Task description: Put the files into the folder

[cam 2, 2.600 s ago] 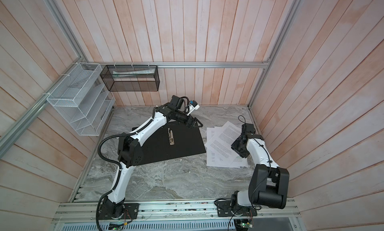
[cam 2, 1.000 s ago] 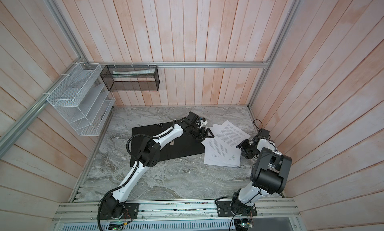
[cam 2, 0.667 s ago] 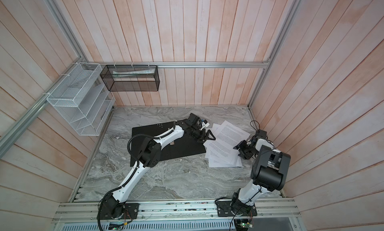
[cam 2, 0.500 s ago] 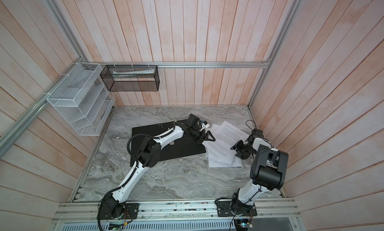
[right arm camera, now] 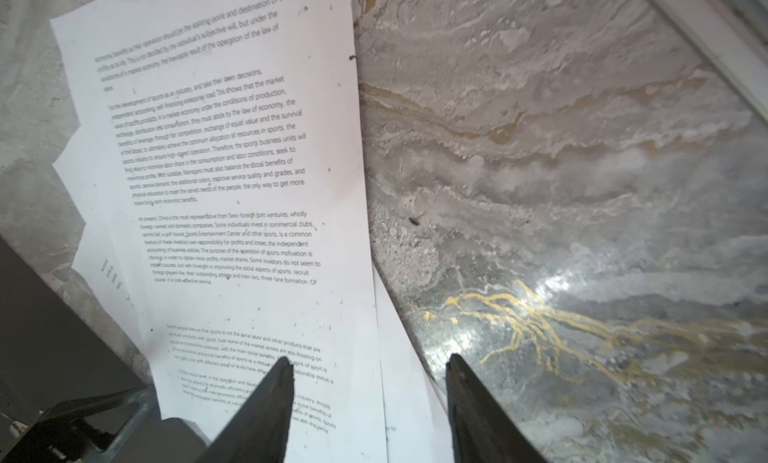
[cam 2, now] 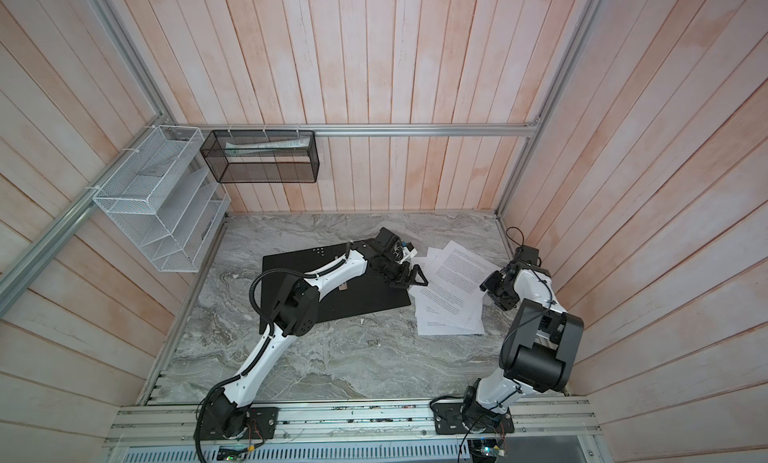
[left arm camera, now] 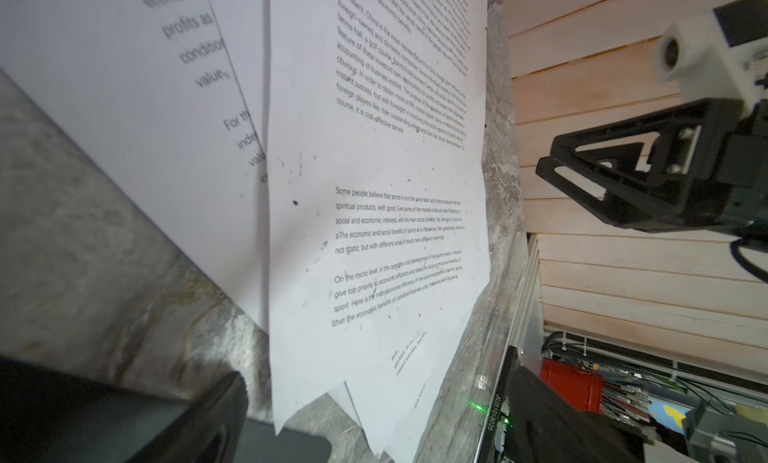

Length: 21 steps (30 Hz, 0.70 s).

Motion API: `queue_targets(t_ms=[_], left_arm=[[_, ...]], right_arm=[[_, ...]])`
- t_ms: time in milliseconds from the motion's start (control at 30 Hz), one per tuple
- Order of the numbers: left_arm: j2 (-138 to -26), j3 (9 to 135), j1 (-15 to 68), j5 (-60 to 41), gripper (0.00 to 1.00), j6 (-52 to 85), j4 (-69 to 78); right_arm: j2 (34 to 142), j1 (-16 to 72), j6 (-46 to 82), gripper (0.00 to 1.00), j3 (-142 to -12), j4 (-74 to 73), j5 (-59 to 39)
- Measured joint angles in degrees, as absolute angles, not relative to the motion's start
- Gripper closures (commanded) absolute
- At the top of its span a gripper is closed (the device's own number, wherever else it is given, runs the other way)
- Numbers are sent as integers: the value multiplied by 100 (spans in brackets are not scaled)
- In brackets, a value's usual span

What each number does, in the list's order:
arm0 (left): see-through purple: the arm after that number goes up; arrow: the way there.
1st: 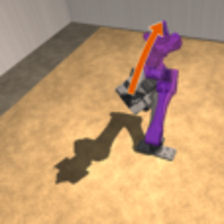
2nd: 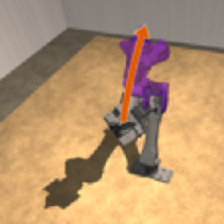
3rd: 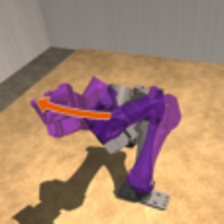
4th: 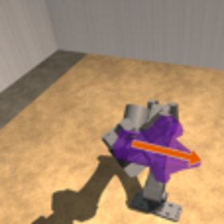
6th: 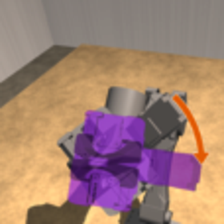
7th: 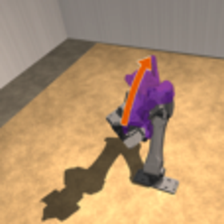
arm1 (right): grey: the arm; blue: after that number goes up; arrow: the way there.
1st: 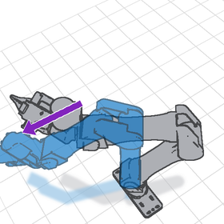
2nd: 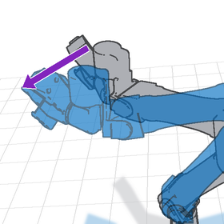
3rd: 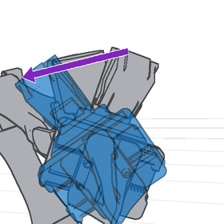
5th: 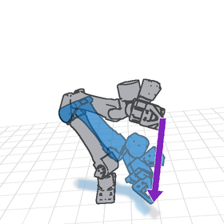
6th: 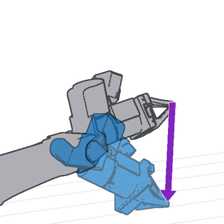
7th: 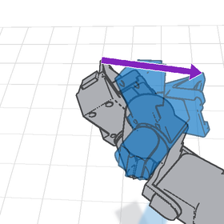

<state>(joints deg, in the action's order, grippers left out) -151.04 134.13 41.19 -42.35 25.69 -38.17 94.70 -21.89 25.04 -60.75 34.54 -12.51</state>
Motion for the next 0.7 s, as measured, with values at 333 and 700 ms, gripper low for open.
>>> queue_targets(t_ms=[333,700], left_arm=[[-15144,13841,4093,-3548,0,2355,-4119],[-15504,14324,4093,-3546,0,2377,-4145]], right_arm=[[10079,-2189,2453,41,-6069,3076,-1459],[10180,-2176,2244,41,-6075,3009,-1787]])
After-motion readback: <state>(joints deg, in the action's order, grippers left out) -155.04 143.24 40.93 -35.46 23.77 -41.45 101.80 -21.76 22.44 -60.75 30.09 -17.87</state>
